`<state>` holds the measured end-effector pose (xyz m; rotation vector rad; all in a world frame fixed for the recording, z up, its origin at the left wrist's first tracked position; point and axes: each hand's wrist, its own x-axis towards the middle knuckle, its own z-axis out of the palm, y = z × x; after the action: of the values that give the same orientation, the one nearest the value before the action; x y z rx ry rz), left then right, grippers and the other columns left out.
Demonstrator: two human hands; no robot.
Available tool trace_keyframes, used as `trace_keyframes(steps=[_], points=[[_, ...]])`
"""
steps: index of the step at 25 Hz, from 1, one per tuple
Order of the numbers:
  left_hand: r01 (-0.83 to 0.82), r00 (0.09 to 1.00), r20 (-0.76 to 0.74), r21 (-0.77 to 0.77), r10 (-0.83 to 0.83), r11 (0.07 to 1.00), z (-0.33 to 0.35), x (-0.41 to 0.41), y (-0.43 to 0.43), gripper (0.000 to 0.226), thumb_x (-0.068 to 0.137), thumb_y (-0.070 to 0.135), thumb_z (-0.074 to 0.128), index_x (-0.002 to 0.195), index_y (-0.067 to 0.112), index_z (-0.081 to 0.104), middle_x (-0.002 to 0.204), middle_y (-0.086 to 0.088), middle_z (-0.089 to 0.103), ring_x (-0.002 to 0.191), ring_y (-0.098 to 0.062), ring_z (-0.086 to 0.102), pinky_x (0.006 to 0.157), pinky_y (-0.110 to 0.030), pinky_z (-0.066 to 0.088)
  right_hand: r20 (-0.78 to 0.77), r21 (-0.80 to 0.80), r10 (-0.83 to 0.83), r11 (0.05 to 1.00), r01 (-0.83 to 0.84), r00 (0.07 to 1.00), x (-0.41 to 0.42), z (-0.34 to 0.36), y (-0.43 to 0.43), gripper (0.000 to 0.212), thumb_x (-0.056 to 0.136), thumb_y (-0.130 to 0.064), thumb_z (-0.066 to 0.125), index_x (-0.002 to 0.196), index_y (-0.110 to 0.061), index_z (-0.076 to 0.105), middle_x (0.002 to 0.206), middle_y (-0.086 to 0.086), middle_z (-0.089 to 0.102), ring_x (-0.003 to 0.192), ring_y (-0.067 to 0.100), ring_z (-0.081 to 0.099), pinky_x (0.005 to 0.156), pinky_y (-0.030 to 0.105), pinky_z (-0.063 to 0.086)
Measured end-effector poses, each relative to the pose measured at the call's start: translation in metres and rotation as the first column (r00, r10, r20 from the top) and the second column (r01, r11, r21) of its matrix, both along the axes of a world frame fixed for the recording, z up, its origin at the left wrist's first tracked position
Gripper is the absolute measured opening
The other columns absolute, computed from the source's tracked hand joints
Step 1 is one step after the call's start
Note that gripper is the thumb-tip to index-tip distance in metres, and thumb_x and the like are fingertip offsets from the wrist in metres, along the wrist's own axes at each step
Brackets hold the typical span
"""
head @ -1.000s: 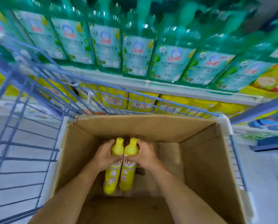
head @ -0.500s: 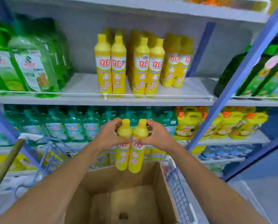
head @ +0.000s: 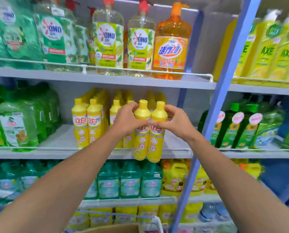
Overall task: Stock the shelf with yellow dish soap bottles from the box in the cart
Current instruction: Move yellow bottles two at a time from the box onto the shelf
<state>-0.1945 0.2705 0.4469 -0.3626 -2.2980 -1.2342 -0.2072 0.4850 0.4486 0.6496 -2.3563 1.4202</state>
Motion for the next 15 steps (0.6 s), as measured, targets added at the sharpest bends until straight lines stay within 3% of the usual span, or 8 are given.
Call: trace_keyframes(steps=[4, 8, 12, 15], points=[[-0.104, 0.995, -0.010, -0.007, 0.104, 0.995, 0.012, -0.048, 0.041, 0.056, 0.056, 0.042, 0.093, 0.097, 0.016, 0.065, 0.090, 0.002, 0.068, 0.079, -0.017, 0.060, 0.064, -0.029, 0.041, -0.028, -0.007, -0.036, 0.999, 0.036, 0.999, -0.050, 0.009, 0.031, 0.060, 0.060, -0.027, 0.092, 0.116, -0.021, 0.069, 0.102, -0.002, 0.076, 0.090, 0.009, 0.070, 0.087, 0.039, 0.060], [-0.177, 0.984, 0.019, 0.022, 0.176, 0.984, -0.006, -0.084, 0.058, 0.061, 0.054, 0.042, 0.094, 0.102, 0.016, 0.067, 0.092, -0.002, 0.072, 0.085, -0.024, 0.067, 0.071, -0.038, 0.054, -0.009, -0.015, -0.029, 0.999, 0.028, 1.000, -0.088, -0.007, 0.039, 0.060, 0.062, -0.022, 0.091, 0.117, -0.016, 0.068, 0.104, 0.002, 0.075, 0.093, 0.013, 0.069, 0.090, 0.044, 0.058], [-0.207, 0.977, 0.067, 0.040, 0.204, 0.977, -0.029, -0.101, 0.064, 0.066, 0.053, 0.043, 0.094, 0.107, 0.018, 0.067, 0.095, 0.001, 0.072, 0.088, -0.021, 0.068, 0.076, -0.041, 0.056, 0.030, -0.013, -0.024, 1.000, 0.025, 0.999, -0.111, -0.029, 0.040, 0.062, 0.054, -0.035, 0.088, 0.112, -0.024, 0.068, 0.100, -0.003, 0.075, 0.095, 0.016, 0.072, 0.087, 0.041, 0.060], [-0.193, 0.980, 0.074, 0.090, 0.186, 0.977, -0.041, -0.108, 0.067, 0.063, 0.058, 0.037, 0.095, 0.110, 0.019, 0.065, 0.094, 0.006, 0.071, 0.085, -0.013, 0.067, 0.073, -0.030, 0.055, 0.069, -0.037, -0.004, 0.999, 0.006, 0.998, -0.122, -0.041, 0.044, 0.063, 0.062, -0.021, 0.090, 0.119, -0.025, 0.065, 0.105, -0.007, 0.074, 0.098, 0.012, 0.072, 0.091, 0.040, 0.059]])
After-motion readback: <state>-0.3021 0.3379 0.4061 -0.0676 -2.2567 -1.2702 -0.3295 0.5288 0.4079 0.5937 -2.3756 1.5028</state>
